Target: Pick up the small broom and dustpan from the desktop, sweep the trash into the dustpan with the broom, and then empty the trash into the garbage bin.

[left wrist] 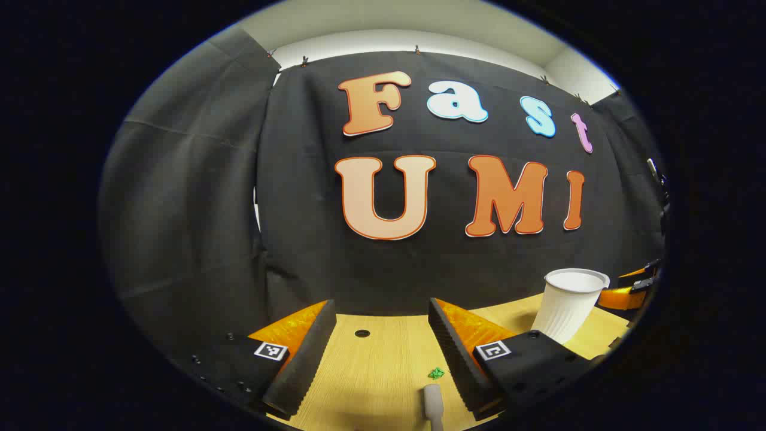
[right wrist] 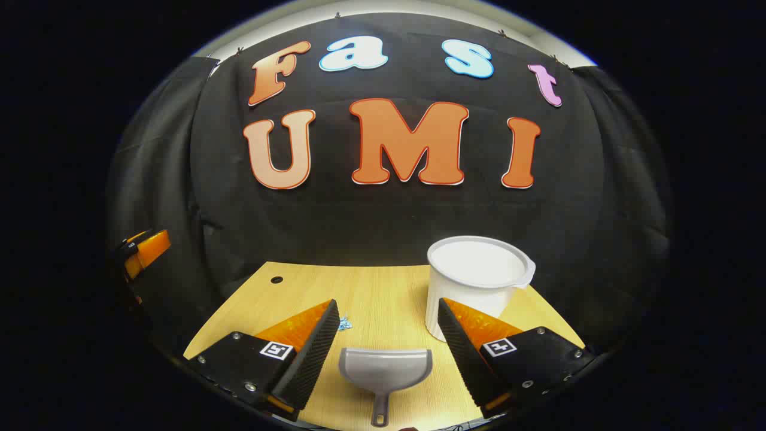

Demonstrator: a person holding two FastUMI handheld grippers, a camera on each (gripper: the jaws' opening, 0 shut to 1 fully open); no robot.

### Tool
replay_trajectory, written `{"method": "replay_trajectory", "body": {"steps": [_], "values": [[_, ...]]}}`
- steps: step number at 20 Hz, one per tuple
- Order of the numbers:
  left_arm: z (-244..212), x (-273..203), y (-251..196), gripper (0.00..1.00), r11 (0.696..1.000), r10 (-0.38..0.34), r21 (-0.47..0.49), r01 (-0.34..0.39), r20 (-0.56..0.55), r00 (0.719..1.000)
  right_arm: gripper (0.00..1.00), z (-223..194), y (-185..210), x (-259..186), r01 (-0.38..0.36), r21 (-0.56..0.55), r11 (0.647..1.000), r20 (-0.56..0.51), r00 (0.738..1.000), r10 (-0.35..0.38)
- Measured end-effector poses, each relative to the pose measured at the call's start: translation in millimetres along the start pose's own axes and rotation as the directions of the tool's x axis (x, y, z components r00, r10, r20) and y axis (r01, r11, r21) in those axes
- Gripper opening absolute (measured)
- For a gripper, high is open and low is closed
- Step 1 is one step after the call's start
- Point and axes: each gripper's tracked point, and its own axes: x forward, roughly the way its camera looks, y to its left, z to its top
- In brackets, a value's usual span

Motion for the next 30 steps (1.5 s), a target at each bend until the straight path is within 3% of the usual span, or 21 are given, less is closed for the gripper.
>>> {"method": "replay_trajectory", "body": {"steps": [4, 8, 12, 17, 25, 30], "values": [[-1, 3, -20, 0.98, 1.000, -0.008, -0.005, 0.008, 0.014, 1.000, 0.99, 3, -5, 12, -0.018, -0.068, 0.998, 0.034, 0.999, 0.021], [-5, 2, -17, 0.96, 0.999, 0.035, -0.015, -0.035, 0.027, 0.999, 0.99, 2, 2, 22, -0.072, -0.074, 0.995, 0.015, 0.997, 0.074], [-7, 8, -22, 0.98, 0.998, -0.002, -0.059, 0.002, 0.010, 1.000, 0.99, 8, 4, 24, -0.057, -0.124, 0.991, 0.024, 0.998, 0.060], [-3, 24, -15, 0.98, 1.000, -0.015, 0.012, 0.015, 0.019, 1.000, 0.99, 11, 16, 31, -0.046, -0.134, 0.990, 0.020, 0.999, 0.050], [-7, 34, 2, 0.98, 0.999, -0.032, -0.030, 0.032, 0.001, 0.999, 1.00, -26, 27, 35, -0.051, -0.102, 0.993, -0.116, 0.992, 0.038], [-15, 31, 13, 0.98, 1.000, -0.020, 0.004, 0.020, -0.005, 1.000, 1.00, -79, 23, 34, -0.041, -0.075, 0.996, -0.288, 0.958, 0.017]]}}
